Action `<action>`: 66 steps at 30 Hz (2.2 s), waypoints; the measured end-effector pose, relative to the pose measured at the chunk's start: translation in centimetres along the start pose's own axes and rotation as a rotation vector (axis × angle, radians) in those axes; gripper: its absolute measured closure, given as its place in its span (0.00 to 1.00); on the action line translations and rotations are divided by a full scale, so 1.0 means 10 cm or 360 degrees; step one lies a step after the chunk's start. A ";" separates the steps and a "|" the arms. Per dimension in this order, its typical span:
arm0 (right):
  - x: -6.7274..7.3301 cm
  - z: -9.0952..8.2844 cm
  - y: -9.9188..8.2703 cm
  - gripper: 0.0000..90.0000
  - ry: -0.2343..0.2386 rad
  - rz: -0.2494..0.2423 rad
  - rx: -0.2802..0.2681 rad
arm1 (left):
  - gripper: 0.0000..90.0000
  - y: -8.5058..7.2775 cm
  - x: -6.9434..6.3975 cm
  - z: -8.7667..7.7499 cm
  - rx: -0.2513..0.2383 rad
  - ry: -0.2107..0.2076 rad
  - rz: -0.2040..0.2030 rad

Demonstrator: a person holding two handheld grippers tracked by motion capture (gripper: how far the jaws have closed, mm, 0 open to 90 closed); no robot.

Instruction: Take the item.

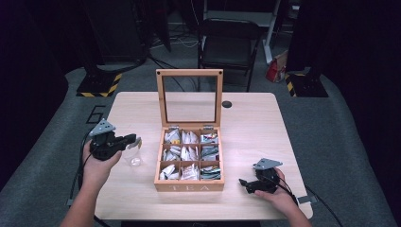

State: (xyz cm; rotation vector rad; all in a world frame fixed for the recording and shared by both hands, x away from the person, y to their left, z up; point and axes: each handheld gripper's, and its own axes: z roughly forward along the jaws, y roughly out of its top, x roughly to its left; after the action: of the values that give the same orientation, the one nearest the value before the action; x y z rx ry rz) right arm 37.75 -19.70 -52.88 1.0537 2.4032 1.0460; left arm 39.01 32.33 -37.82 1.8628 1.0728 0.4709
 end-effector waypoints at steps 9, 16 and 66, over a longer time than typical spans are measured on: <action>0.00 0.00 0.00 0.11 0.0000 -0.0001 0.0000 | 1.00 -0.05 0.06 -0.01 -0.0004 0.0024 -0.0025; 0.00 0.00 0.00 0.11 0.0000 -0.0001 0.0000 | 1.00 -0.14 0.15 -0.01 0.0007 0.0033 -0.0078; 0.00 0.00 0.00 0.11 0.0000 0.0000 0.0000 | 1.00 -0.46 0.27 0.16 0.0073 0.0064 -0.0165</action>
State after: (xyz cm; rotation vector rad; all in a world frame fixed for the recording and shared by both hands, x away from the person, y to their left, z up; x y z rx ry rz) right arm 37.75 -19.70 -52.87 1.0535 2.4035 1.0459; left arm 39.36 34.70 -42.81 1.8340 1.2099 0.4283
